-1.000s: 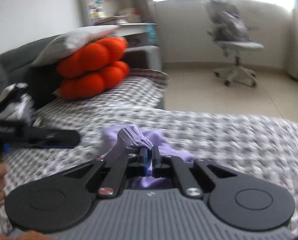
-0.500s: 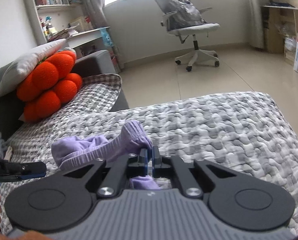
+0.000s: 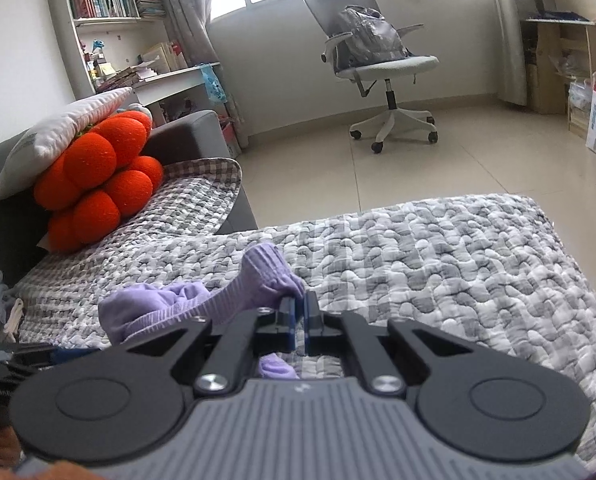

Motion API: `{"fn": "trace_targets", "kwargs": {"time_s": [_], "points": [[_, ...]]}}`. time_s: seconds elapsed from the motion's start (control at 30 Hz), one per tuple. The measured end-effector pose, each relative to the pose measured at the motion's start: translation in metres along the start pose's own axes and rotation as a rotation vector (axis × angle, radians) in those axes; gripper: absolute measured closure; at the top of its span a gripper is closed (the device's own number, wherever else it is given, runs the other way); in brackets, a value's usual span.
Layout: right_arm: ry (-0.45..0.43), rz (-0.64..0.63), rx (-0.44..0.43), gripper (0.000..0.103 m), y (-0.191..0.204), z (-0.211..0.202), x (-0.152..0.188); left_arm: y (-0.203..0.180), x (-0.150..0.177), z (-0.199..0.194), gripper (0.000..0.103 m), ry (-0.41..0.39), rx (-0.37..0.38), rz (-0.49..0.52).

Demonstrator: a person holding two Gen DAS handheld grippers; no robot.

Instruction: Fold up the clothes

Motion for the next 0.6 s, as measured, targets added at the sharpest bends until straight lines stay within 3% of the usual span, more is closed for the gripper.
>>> {"fn": "trace_targets", "kwargs": {"time_s": [0.27, 0.33, 0.4, 0.47, 0.6], "points": [[0.013, 0.004, -0.004, 0.100, -0.001, 0.001, 0.002, 0.011, -0.001, 0.009, 0.042, -0.050, -0.003, -0.073], [0.014, 0.004, -0.005, 0.100, -0.001, 0.001, 0.002, 0.012, -0.001, 0.010, 0.054, -0.067, -0.002, -0.078], [0.014, 0.007, -0.005, 0.100, -0.001, 0.002, 0.002, 0.013, -0.001, 0.013, 0.081, -0.065, 0.004, -0.090], [0.010, 0.007, 0.000, 0.100, 0.000, 0.000, 0.001, 0.015, 0.000, 0.016, 0.095, -0.059, -0.010, -0.102], [-0.008, 0.002, 0.009, 0.100, 0.002, -0.007, -0.002, 0.007, 0.005, 0.008, 0.097, -0.062, -0.025, -0.116]]}}
Point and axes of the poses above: each gripper's, at about its wrist camera, not at the fingertips, and z roughly the way its jaws point, y to its left, x to its underside, the point moved 4 cm from there along z, roughly the way its jaws point, and after that the axes turned 9 degrees about y, right-handed, at the moved point
